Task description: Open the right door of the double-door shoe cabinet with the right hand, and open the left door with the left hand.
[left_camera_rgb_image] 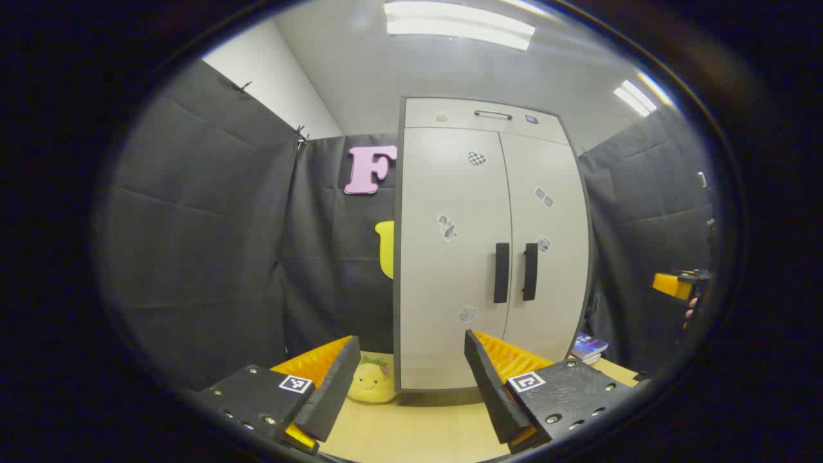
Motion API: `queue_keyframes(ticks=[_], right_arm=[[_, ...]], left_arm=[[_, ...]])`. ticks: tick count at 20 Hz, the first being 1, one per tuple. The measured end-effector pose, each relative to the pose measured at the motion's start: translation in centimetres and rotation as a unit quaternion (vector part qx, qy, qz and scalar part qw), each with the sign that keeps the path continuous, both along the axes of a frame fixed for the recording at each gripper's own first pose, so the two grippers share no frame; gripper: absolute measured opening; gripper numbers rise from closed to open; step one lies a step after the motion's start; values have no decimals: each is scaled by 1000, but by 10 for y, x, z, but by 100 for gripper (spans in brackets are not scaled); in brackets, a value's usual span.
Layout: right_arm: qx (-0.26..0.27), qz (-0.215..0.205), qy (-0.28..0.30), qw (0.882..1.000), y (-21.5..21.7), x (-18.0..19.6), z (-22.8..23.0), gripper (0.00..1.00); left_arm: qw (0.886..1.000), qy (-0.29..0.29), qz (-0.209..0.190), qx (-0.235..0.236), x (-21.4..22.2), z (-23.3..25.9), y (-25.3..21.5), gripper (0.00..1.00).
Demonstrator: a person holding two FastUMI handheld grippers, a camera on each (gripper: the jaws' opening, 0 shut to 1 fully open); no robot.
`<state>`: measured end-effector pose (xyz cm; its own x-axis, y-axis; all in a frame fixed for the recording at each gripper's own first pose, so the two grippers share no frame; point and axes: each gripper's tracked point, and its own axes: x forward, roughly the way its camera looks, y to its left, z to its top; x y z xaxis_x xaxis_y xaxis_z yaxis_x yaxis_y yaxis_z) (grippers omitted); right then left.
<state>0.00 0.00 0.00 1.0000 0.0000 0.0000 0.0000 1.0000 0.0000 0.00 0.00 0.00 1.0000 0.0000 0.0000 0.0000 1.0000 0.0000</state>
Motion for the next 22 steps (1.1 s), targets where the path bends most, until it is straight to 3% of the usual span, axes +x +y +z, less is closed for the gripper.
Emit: queue_keyframes(ticks=[22], right_arm=[[-13, 74, 35, 997, 64, 19, 6, 98]], left_arm=[[999, 12, -1, 30, -16, -24, -5, 93]])
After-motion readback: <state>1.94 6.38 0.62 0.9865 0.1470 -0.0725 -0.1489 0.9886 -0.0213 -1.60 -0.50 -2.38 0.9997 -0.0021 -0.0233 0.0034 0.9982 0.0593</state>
